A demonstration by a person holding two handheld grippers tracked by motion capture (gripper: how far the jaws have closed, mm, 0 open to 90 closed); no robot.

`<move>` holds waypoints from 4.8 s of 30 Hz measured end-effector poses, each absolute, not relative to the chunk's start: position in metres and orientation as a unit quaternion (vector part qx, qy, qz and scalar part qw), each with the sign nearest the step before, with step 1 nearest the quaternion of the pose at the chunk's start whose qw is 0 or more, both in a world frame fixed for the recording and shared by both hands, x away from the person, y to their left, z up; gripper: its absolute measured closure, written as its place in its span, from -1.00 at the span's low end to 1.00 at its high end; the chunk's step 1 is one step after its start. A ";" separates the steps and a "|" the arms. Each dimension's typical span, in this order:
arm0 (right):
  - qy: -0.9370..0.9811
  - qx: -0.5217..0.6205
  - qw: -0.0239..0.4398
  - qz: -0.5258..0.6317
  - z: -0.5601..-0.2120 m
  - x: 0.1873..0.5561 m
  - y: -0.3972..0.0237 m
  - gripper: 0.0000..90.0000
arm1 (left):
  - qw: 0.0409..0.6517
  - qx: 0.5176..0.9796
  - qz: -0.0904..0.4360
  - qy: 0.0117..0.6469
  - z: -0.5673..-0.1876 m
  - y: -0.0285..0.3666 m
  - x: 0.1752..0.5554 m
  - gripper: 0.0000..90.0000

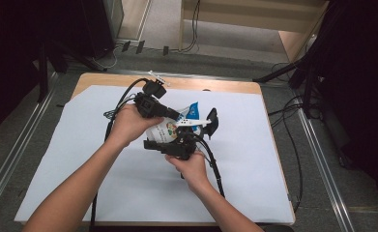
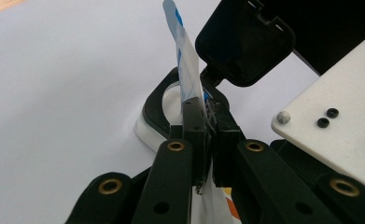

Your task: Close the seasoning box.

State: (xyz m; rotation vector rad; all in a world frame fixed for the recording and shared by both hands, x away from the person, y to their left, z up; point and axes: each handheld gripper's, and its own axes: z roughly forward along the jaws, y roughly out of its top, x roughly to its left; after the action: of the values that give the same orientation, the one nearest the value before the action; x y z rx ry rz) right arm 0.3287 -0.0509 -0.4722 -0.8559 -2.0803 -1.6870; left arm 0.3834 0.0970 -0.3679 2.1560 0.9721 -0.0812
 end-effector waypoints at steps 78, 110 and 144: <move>-0.722 -0.304 0.154 -0.603 -0.472 0.324 -0.049 0.57 | 0.383 0.842 -0.036 0.377 -0.368 0.097 0.381 0.97; -0.726 -0.301 0.154 -0.599 -0.472 0.325 -0.048 0.57 | 0.378 0.845 -0.032 0.377 -0.370 0.097 0.381 0.97; -0.747 -0.326 0.081 -0.573 -0.499 0.316 -0.049 0.51 | 0.393 0.848 -0.038 0.354 -0.368 0.112 0.373 0.98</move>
State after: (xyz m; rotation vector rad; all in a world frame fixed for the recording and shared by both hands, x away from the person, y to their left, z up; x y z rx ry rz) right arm 0.3156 -0.0495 -0.4988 -0.9756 -2.2344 -1.7131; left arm 0.3725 0.1119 -0.3677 2.1526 0.8984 -0.0970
